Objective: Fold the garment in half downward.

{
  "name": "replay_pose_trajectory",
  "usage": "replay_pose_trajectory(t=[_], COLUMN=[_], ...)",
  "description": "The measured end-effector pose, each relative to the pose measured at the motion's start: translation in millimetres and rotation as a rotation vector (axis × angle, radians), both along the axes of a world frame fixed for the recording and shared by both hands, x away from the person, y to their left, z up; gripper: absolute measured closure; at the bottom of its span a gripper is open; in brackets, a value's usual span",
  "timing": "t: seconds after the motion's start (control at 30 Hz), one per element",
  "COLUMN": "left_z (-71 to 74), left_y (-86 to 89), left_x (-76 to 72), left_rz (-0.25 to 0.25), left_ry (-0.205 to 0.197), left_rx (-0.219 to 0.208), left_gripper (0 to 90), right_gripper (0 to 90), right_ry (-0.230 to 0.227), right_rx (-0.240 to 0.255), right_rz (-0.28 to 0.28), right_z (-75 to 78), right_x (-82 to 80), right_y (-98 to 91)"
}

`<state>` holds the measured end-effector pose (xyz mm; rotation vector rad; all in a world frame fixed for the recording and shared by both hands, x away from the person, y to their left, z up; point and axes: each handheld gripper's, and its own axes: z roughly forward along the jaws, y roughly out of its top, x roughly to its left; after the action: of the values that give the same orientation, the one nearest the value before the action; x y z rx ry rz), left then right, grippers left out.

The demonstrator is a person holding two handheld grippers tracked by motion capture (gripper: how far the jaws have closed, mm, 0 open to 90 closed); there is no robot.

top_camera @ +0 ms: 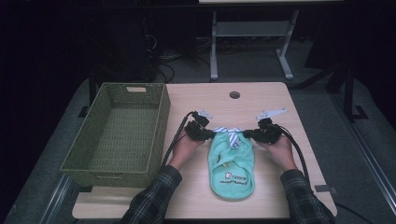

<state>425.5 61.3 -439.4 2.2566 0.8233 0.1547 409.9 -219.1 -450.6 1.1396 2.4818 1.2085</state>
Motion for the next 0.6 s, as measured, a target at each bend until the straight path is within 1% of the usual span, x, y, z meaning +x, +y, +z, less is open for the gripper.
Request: replay_pose_trajectory(t=[0.03, 0.1, 0.17, 0.2, 0.23, 0.3, 0.33, 0.37, 0.43, 0.47, 0.5, 0.53, 0.6], left_z=[3.9, 10.3, 19.1, 23.1, 26.9, 33.4, 36.9, 40.2, 45.2, 47.6, 50.0, 52.4, 57.0], left_y=[-0.4, -1.1, -1.5, -1.8, -2.2, -3.3, -4.1, -4.1, -3.9, -3.4, -2.8, -2.6, -1.7], left_x=[-0.5, -1.1, -2.1, -3.5, -4.3, -6.0, -6.9, -7.2, -7.8, -8.2, -8.6, -9.0, -10.7], left_rz=[0.003, 0.004, 0.001, 0.005, 0.006, 0.005, 0.007, 0.005, 0.008, 0.008, 0.01, 0.01, 0.01], left_ry=[-0.016, -0.035, -0.061, -0.083, -0.096, -0.125, -0.145, -0.153, -0.166, -0.182, -0.189, -0.193, -0.215], left_rx=[-0.006, -0.014, -0.017, -0.026, -0.029, -0.03, -0.032, -0.027, -0.035, -0.041, -0.044, -0.042, -0.046], left_gripper=[86.4, 86.4, 86.4, 86.4, 86.5, 86.4, 86.4, 86.5, 86.5, 86.5, 86.5, 86.5, 86.5], right_gripper=[87.3, 87.3, 87.3, 87.3, 87.3, 87.4, 87.3, 87.4, 87.4, 87.4, 87.5, 87.5, 87.4], right_ry=[-0.011, -0.034, -0.049, -0.06, -0.072, -0.076, -0.09, -0.102, -0.122, -0.14, -0.135, -0.14, -0.164], right_rx=[0.003, 0.012, 0.021, 0.026, 0.032, 0.039, 0.039, 0.038, 0.037, 0.035, 0.038, 0.037, 0.041], right_rz=[-0.004, -0.005, -0.012, -0.012, -0.013, -0.012, -0.012, -0.012, -0.012, -0.013, -0.013, -0.013, -0.012], right_z=[3.1, 8.8, 14.5, 16.9, 19.2, 25.1, 28.5, 33.5, 41.1, 44.7, 48.3, 51.3, 57.4], right_x=[-0.7, -2.0, -3.7, -4.4, -5.0, -5.5, -5.8, -5.9, -6.7, -7.2, -7.6, -8.3, -10.7], right_y=[-0.5, -2.2, -3.9, -5.2, -6.6, -8.7, -9.1, -9.4, -10.0, -10.9, -11.0, -10.9, -10.5])
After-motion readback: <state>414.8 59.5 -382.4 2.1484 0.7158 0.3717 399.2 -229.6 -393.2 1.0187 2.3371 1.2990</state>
